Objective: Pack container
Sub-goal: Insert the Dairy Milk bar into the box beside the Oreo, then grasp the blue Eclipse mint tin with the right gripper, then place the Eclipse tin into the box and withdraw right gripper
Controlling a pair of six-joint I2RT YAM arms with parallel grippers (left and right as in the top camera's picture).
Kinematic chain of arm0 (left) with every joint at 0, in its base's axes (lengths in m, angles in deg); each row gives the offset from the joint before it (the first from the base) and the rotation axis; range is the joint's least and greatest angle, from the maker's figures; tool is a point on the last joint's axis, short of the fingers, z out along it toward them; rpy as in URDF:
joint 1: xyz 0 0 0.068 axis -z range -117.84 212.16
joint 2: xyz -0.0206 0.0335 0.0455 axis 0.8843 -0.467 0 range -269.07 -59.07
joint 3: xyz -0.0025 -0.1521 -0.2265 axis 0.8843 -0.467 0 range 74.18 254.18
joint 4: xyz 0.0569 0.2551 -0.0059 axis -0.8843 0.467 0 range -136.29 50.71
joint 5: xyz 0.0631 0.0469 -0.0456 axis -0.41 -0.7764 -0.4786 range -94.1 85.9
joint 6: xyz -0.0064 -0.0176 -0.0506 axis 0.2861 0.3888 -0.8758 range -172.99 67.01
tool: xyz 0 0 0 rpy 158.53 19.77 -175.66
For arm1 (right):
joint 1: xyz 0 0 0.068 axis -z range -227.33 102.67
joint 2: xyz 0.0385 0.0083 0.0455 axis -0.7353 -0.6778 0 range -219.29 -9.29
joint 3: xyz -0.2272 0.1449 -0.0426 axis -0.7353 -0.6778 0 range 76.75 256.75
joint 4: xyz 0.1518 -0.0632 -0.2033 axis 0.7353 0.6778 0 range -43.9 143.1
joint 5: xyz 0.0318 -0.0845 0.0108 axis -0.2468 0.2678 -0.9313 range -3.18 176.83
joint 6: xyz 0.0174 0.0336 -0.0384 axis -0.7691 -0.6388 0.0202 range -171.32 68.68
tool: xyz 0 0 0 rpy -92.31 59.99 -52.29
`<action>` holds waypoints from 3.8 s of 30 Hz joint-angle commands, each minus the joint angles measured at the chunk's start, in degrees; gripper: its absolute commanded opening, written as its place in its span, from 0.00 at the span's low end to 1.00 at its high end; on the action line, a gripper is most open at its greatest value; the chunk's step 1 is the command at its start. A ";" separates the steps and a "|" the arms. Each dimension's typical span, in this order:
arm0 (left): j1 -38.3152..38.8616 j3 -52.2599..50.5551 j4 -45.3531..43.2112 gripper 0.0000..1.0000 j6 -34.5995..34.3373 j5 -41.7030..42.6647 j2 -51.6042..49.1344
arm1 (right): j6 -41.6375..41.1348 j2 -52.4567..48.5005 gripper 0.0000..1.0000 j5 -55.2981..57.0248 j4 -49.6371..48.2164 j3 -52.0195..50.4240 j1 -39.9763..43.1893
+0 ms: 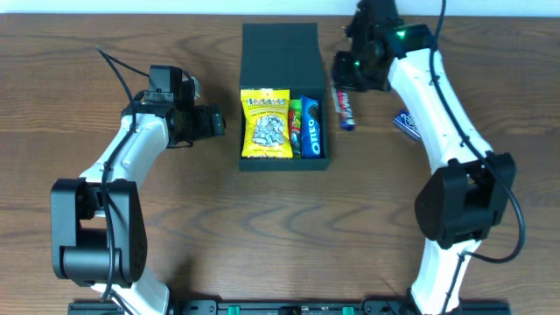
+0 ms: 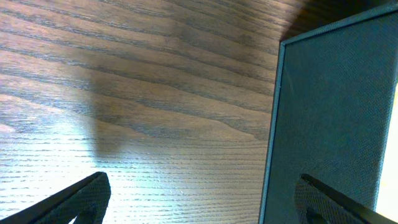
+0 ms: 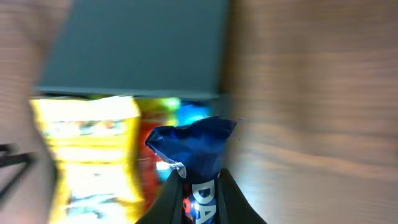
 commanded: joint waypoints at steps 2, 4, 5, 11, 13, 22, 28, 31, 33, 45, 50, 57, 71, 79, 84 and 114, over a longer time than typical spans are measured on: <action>-0.15 1.18 -0.02 0.95 1.01 -0.37 1.09 | -10.51 0.76 0.01 -4.68 -0.04 -1.22 -3.72; -0.15 1.18 0.00 0.95 1.01 -0.39 1.09 | -12.17 0.76 0.02 -4.66 -0.94 -2.58 -5.42; -0.15 1.18 0.00 0.95 1.01 -0.39 1.09 | -11.80 0.76 0.12 -4.48 -1.57 -2.89 -6.05; -0.15 1.18 0.04 0.95 1.03 -0.39 1.09 | -8.52 0.79 0.82 0.31 -3.85 -2.69 -6.05; -0.15 1.18 0.20 0.95 1.03 -0.39 1.09 | -8.52 0.79 0.81 5.57 -3.43 -2.69 -3.19; -0.15 1.18 0.61 0.95 1.03 -0.39 1.09 | 26.32 0.76 0.88 20.63 -1.88 -4.00 9.70; -0.15 1.18 0.59 0.95 1.25 -0.42 1.09 | 40.52 0.76 0.91 20.65 -5.90 -12.31 14.10; -0.15 1.18 0.61 0.95 1.25 -0.42 1.09 | 42.56 0.76 0.92 20.68 -8.81 -16.76 15.65; -0.15 1.18 0.61 0.95 1.25 -0.42 1.09 | 43.87 0.76 0.92 20.65 -10.58 -19.32 16.65; -0.15 1.18 0.39 0.95 1.22 -0.42 1.09 | 44.00 0.76 0.86 17.05 -18.56 -27.80 20.22; -0.15 1.18 0.37 0.95 1.22 -0.42 1.09 | 44.00 0.66 0.82 14.12 -21.33 -28.94 20.22; -0.15 1.18 0.35 0.95 1.20 -0.39 1.09 | 43.95 -0.59 0.79 14.14 -22.82 -29.14 20.22; -0.15 1.18 0.39 0.95 1.20 -0.39 1.09 | 41.66 -2.32 0.57 12.41 -22.51 -29.14 20.22; -0.15 1.18 0.39 0.95 1.20 -0.37 1.09 | 40.70 -2.58 0.39 9.66 -22.12 -29.14 20.22; -0.15 1.18 0.39 0.95 1.20 -0.37 1.09 | 36.92 -2.56 0.28 9.66 -21.64 -29.11 20.04; -0.15 1.18 0.11 0.95 1.22 -0.39 1.09 | 2.58 5.79 0.24 -6.75 -1.55 -5.66 -2.99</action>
